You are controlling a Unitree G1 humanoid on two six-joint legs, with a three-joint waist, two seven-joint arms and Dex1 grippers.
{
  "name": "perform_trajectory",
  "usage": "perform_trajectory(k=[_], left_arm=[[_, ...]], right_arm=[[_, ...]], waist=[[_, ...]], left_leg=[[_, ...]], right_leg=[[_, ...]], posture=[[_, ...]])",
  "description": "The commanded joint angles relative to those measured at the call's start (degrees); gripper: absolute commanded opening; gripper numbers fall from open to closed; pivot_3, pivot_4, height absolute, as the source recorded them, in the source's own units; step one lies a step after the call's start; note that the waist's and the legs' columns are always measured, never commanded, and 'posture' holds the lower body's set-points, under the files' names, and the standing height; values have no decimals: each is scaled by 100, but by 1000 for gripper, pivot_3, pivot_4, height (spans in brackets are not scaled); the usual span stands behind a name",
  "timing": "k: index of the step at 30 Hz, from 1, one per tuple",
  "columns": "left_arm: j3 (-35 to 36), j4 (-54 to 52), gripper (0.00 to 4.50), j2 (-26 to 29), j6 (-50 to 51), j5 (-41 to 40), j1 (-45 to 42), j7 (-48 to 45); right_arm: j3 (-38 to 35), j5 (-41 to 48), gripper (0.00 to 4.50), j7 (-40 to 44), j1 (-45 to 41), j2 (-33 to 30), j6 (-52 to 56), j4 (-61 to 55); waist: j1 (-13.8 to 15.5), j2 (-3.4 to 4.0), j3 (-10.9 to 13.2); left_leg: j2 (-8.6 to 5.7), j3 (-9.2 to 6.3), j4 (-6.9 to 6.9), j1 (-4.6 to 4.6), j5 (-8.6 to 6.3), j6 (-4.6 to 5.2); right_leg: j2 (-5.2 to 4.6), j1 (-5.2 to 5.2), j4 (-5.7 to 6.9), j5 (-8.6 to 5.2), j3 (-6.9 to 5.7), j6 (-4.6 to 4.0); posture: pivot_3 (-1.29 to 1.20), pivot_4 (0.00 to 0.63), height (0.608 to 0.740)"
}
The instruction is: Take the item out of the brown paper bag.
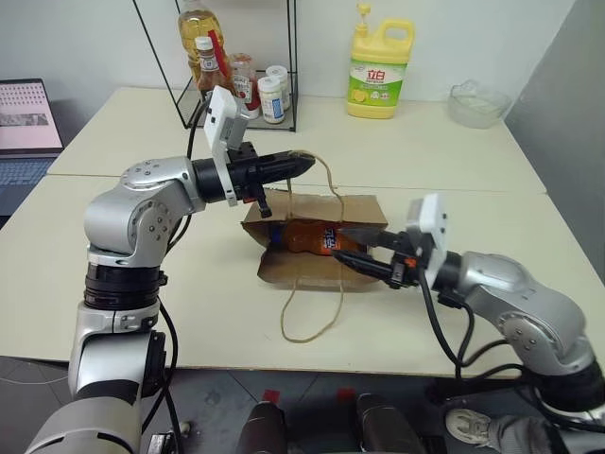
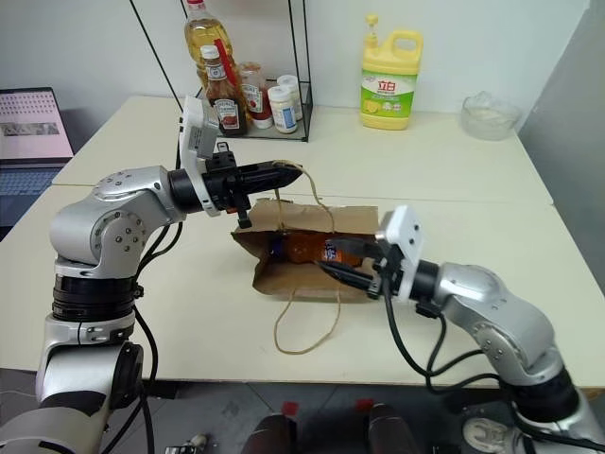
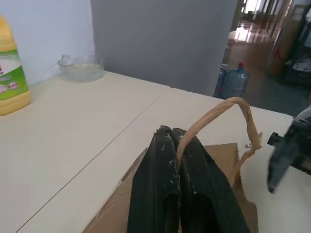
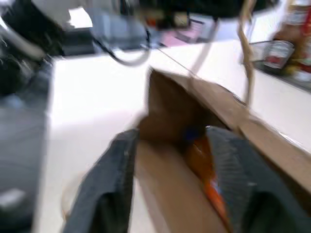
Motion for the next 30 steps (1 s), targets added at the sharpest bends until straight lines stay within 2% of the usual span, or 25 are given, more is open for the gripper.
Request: perform_trajectory(k=[1, 3, 6, 10, 13, 16, 21, 25, 30], left_arm=[[41, -120, 0, 37, -97, -15, -158, -28], [40, -138, 0, 43, -77, -27, -170, -23], [45, -126, 0, 44, -73, -26, -214, -6], [42, -150, 0, 15, -57, -42, -219, 23], [42, -249, 0, 8, -20, -75, -162, 47], [60, -282, 0, 21, -3, -86, -137, 54], [64, -333, 0, 6, -2, -112, -114, 48], [30, -271, 0, -64, -70, -76, -153, 41], [13, -306, 0, -127, -76, -75, -140, 16]], right_arm=[[317, 85, 741, -29, -248, 455, 325, 199], [488, -42, 27, -34, -355, 842, 332, 490], [529, -252, 27, -92, -567, 1379, 220, 1041], [648, -917, 27, 33, -717, 1631, -196, 1665], [770, -1511, 27, -26, -714, 1549, -435, 1815], [1021, -2390, 27, -92, -694, 1209, -822, 1782], [1315, -3302, 27, 70, -658, 721, -1251, 1548], [1534, -4018, 853, 16, -772, 543, -1447, 1681], [1810, -4865, 2665, 22, -1005, 481, -1787, 2024]], waist=[[2, 1, 0], [-2, 2, 1], [-31, 8, 4], [-30, 9, 5], [-31, 10, 6], [-33, 11, 6], [-39, 11, 6], [-41, 11, 6], [-42, 11, 6]], left_leg=[[0, -5, 2, -14, 0, 0], [1, -7, 4, -41, 2, -1], [3, -17, 4, -48, 10, -14], [2, -20, 4, -51, 10, -14], [3, -22, 4, -53, 10, -15], [3, -24, 3, -55, 11, -17], [3, -24, 4, -55, 11, -16], [3, -25, 4, -55, 11, -16], [3, -25, 5, -54, 12, -17]], right_leg=[[0, -10, 1, 0, -3, 0], [0, -40, 6, 0, -6, 0], [3, -48, 9, 0, -15, 0], [2, -47, 9, 0, -20, 0], [2, -48, 9, 0, -24, 0], [2, -51, 9, 0, -26, 0], [2, -51, 9, 0, -27, 0], [2, -50, 9, 0, -27, 0], [2, -50, 10, 0, -27, 0]], posture=[[0, 150, 740], [0, 150, 740], [0, 150, 740], [0, 150, 740], [0, 150, 740], [0, 150, 740], [0, 150, 740], [0, 150, 740], [0, 150, 740]])
